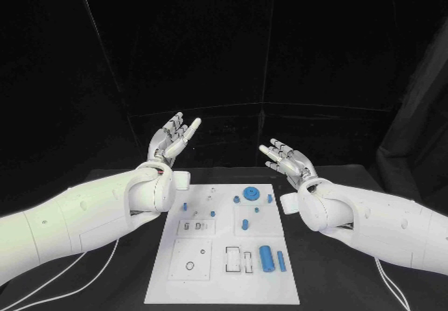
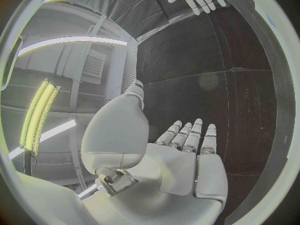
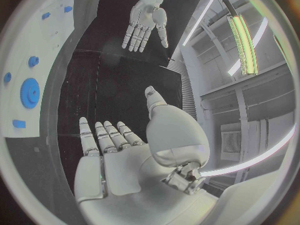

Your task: Assemble the parts on the task board

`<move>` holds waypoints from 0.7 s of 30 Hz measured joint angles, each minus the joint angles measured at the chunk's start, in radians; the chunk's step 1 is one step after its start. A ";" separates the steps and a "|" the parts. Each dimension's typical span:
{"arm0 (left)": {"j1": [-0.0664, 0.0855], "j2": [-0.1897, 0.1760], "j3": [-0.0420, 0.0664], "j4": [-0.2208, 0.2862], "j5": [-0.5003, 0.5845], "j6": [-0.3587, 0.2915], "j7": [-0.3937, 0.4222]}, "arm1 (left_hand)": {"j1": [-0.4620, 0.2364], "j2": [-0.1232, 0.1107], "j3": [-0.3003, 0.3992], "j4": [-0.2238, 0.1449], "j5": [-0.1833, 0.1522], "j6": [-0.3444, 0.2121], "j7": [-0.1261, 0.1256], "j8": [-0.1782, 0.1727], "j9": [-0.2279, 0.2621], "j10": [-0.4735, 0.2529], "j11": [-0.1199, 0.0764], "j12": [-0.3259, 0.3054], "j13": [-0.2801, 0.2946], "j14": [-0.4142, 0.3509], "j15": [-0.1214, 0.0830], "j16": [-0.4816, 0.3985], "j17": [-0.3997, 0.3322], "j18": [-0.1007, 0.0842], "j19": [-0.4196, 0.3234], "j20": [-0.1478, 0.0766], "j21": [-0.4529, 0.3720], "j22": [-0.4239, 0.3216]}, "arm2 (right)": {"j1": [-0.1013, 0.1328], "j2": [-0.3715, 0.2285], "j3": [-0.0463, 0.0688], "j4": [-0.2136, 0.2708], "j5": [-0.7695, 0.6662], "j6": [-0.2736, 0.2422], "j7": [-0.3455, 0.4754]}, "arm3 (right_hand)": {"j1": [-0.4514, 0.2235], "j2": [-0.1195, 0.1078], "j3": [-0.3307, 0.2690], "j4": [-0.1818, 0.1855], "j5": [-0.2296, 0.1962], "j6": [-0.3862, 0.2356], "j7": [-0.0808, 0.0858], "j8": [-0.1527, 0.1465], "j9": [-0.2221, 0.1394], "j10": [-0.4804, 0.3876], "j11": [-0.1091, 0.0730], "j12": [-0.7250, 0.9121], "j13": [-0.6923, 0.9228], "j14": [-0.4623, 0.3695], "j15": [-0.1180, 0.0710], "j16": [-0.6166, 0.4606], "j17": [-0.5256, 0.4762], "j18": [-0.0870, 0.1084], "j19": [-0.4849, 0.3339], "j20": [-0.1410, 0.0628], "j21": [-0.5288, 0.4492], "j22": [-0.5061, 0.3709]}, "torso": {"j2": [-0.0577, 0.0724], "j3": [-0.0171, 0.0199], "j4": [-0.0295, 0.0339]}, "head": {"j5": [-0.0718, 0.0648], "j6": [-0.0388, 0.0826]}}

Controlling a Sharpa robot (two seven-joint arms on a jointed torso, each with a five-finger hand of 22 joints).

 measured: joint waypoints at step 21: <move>0.000 -0.093 -0.023 0.053 0.013 0.098 0.030 | 0.129 0.103 0.059 -0.063 -0.006 0.399 0.027 0.079 0.040 0.609 0.109 0.166 0.051 0.508 0.072 0.169 0.069 -0.025 0.369 0.028 0.172 0.082 | 0.022 -0.011 0.000 -0.081 -0.413 0.078 -0.010 | 0.238 0.021 0.035 -0.184 0.004 0.615 0.061 0.086 0.044 0.709 0.002 0.102 0.034 0.770 -0.026 0.117 0.039 0.094 0.530 -0.021 0.178 0.059 | 0.025 0.0009 -0.0004 | -0.005 -0.010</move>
